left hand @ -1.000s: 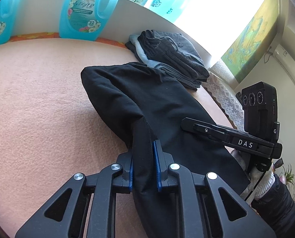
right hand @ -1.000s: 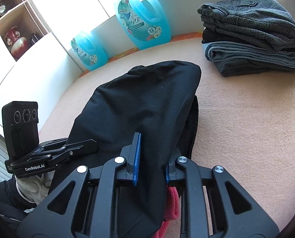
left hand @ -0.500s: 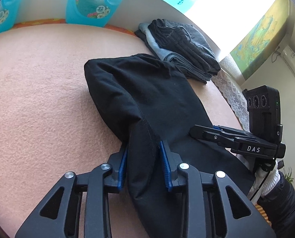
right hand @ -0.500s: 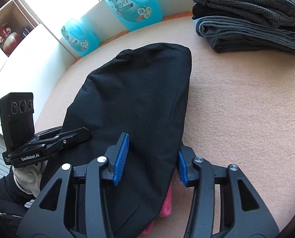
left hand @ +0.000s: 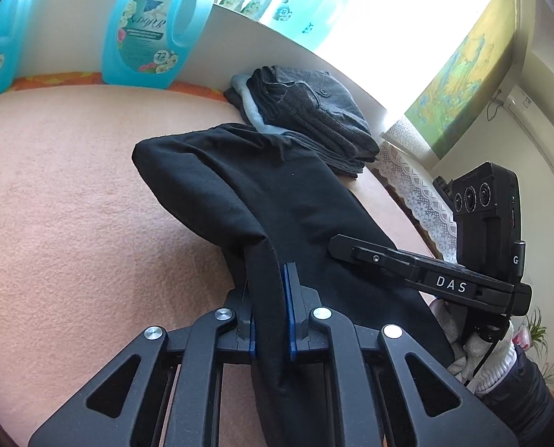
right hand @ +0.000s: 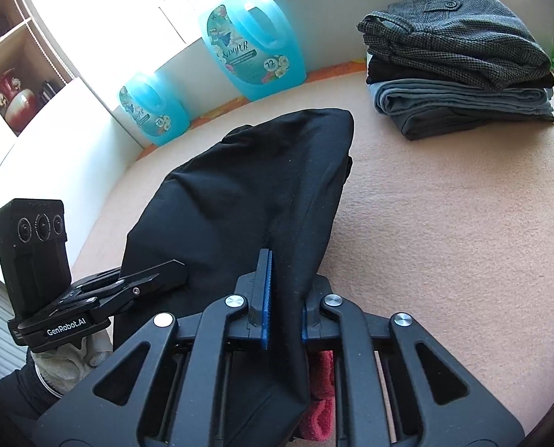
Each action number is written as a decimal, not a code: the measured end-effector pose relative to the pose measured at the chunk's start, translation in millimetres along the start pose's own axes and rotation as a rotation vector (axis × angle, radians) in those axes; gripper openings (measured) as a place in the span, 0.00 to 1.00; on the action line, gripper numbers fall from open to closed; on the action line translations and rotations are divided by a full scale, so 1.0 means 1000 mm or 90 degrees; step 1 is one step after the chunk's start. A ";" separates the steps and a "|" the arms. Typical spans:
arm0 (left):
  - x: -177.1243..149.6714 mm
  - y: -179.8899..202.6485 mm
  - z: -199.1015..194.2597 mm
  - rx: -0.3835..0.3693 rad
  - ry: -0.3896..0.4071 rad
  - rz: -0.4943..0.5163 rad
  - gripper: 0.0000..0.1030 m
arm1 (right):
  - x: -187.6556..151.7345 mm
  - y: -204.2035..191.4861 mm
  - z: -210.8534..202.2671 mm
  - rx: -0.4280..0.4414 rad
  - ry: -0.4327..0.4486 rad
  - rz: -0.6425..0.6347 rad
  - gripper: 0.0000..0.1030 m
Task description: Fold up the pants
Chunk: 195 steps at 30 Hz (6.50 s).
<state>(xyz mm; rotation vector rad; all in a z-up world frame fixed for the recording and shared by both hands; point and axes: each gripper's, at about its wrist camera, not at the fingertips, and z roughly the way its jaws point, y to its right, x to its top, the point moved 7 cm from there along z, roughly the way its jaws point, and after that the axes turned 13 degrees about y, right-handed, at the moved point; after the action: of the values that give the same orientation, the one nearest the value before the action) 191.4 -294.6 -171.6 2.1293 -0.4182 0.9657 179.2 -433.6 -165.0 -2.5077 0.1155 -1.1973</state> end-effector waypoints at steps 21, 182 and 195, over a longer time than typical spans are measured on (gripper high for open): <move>-0.017 -0.030 0.019 0.031 -0.023 -0.033 0.09 | -0.018 0.025 0.036 0.083 -0.064 0.019 0.31; 0.056 0.081 -0.044 0.031 0.080 0.230 0.65 | 0.048 0.037 -0.216 -0.334 0.359 -0.149 0.97; 0.024 0.035 -0.133 0.130 0.154 0.193 0.74 | -0.009 0.002 -0.216 -0.342 0.360 -0.072 1.00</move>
<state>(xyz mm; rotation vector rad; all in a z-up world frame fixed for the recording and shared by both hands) 120.6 -218.4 -78.4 2.1289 -0.5503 1.4766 8.7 -494.2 -47.6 -2.5271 0.5015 -2.1325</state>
